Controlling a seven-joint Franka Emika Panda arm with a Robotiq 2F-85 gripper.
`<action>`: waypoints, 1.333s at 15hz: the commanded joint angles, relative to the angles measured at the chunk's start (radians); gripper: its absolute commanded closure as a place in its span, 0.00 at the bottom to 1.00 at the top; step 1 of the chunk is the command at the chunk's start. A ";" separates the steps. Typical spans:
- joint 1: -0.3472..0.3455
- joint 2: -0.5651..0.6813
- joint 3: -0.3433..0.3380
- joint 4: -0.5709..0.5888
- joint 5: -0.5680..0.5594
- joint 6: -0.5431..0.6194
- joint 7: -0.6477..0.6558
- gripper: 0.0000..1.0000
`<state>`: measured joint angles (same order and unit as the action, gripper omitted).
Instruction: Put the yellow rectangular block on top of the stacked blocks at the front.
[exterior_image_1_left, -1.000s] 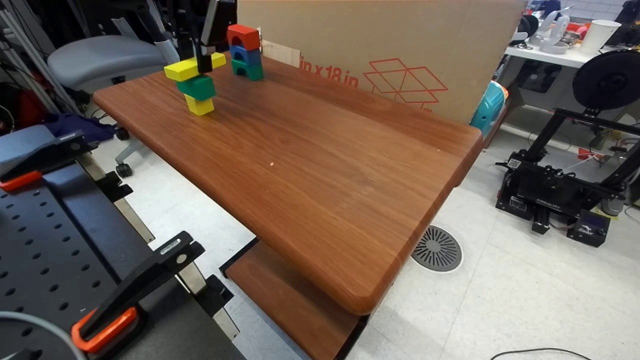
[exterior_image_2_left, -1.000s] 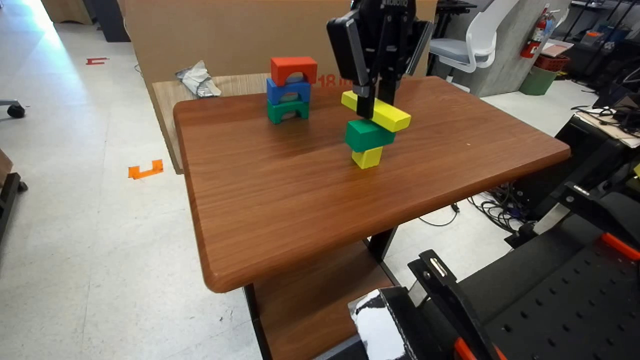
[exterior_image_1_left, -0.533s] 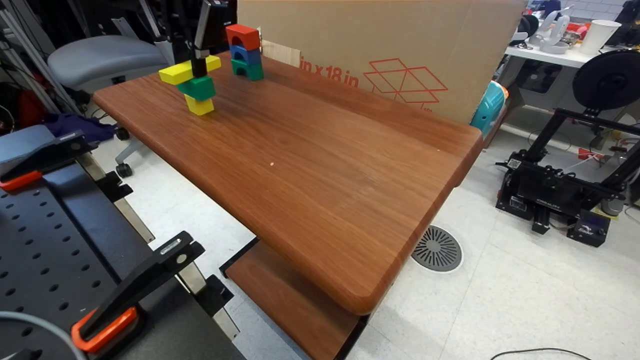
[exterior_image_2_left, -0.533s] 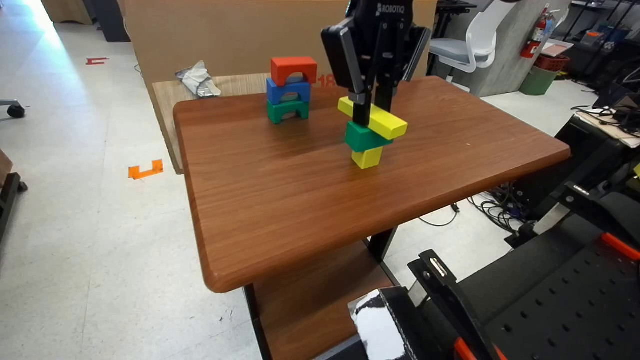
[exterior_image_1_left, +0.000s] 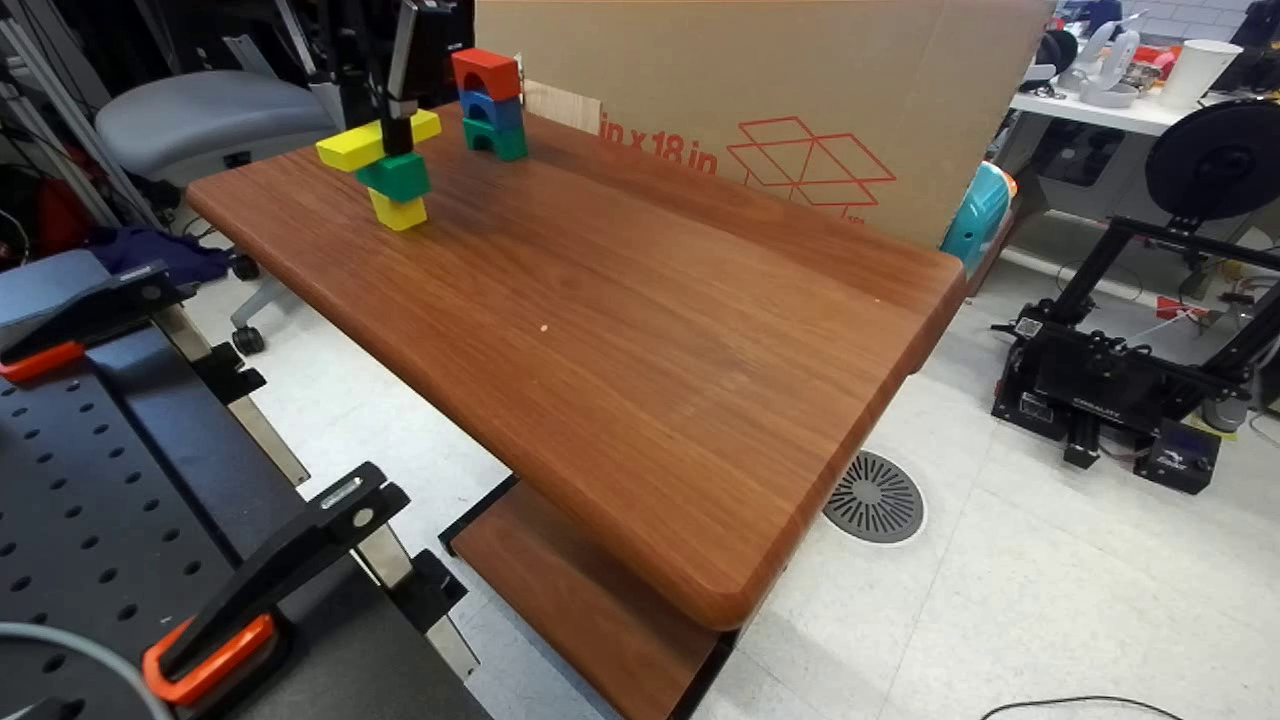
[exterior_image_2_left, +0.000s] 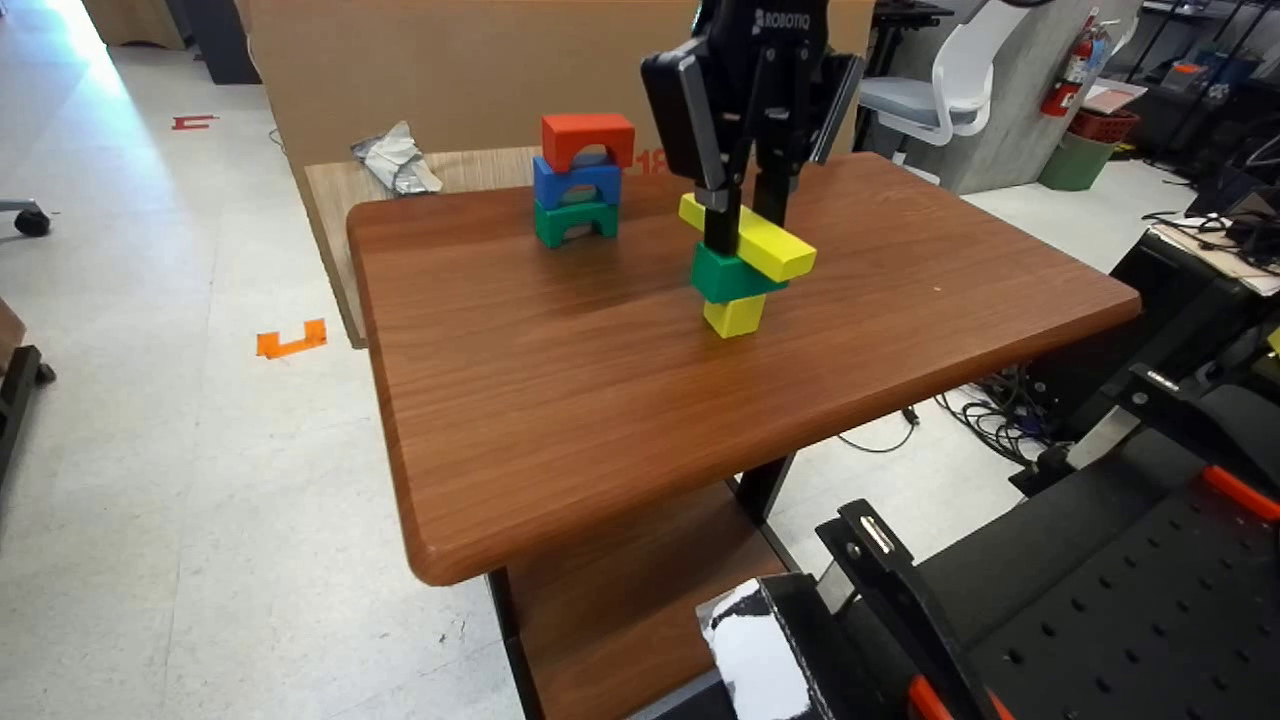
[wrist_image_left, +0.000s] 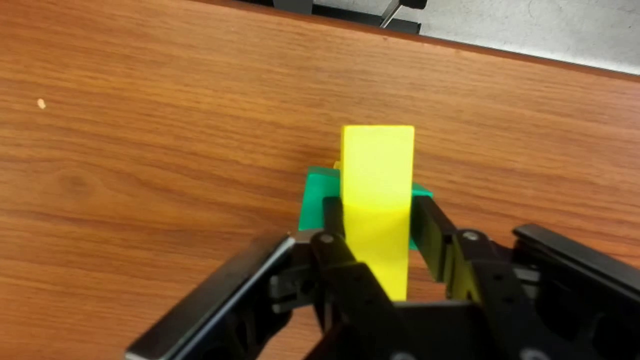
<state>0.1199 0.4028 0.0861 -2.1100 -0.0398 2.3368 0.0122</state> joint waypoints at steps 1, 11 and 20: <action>0.007 -0.037 -0.002 -0.045 -0.008 0.028 0.021 0.27; -0.006 -0.156 -0.009 -0.137 -0.015 0.096 0.009 0.00; -0.024 -0.200 -0.019 -0.131 -0.025 0.054 -0.007 0.00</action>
<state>0.0997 0.2030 0.0630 -2.2428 -0.0635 2.3941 0.0040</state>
